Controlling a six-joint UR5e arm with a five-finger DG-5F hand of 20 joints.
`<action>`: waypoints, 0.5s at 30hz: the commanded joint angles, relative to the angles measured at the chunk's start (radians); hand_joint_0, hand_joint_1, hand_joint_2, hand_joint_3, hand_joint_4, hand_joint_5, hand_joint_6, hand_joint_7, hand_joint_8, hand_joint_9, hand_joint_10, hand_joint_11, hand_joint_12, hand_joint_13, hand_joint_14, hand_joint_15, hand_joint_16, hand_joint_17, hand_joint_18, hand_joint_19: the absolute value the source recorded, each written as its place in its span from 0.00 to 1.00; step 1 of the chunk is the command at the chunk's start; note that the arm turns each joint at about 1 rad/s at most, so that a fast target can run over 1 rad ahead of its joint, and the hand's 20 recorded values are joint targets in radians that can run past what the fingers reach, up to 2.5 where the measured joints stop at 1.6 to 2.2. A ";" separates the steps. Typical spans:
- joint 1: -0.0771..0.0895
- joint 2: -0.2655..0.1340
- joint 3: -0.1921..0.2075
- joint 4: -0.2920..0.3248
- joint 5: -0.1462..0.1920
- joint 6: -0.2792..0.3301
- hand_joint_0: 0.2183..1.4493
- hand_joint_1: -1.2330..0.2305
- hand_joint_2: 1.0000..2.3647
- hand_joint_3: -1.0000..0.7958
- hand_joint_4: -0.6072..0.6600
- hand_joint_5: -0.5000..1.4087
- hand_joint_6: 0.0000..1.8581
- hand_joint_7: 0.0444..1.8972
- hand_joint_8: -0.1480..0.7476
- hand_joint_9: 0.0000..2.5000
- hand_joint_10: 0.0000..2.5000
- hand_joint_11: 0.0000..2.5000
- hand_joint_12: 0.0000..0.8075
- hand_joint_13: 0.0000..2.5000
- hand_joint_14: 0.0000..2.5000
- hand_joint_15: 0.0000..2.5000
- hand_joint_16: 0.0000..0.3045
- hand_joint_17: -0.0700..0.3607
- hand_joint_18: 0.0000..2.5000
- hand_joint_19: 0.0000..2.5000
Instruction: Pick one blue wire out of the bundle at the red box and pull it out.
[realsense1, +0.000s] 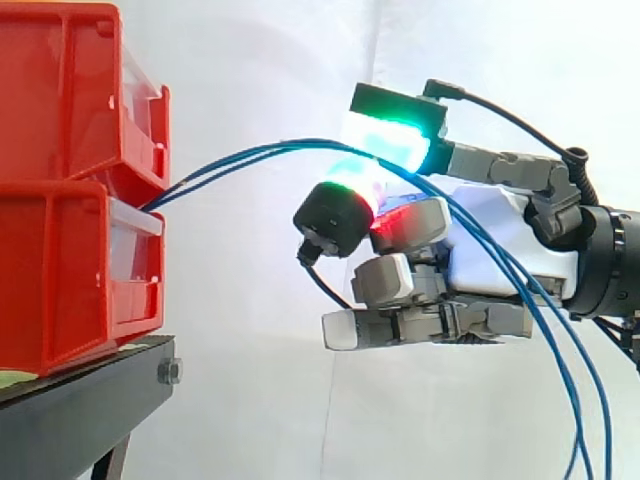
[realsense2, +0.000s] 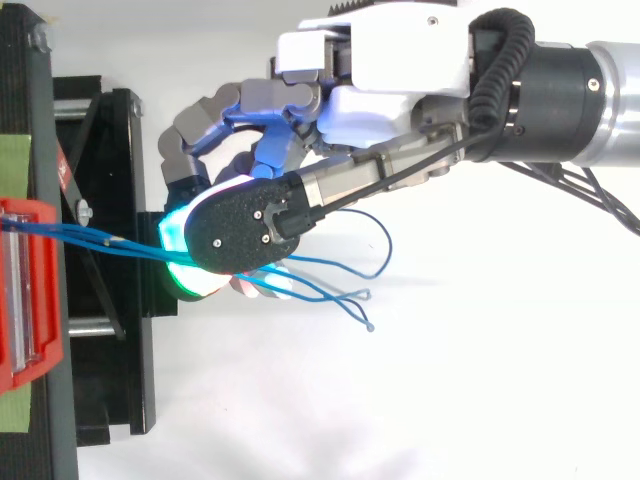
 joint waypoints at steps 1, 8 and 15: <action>0.001 0.000 0.000 0.000 0.001 0.000 0.31 0.44 0.02 0.50 0.72 0.20 0.39 0.63 0.47 0.43 0.01 0.46 0.45 0.37 0.01 0.37 0.19 0.46 0.18 0.21; -0.001 0.000 -0.002 0.003 -0.001 0.000 0.25 0.49 0.01 0.32 0.71 0.20 0.38 0.63 0.48 0.45 0.01 0.44 0.47 0.38 0.01 0.37 0.20 0.48 0.18 0.21; 0.001 0.000 -0.002 0.003 -0.001 0.000 0.23 0.45 0.00 0.30 0.66 0.20 0.40 0.61 0.49 0.45 0.01 0.45 0.49 0.38 0.01 0.37 0.21 0.49 0.18 0.21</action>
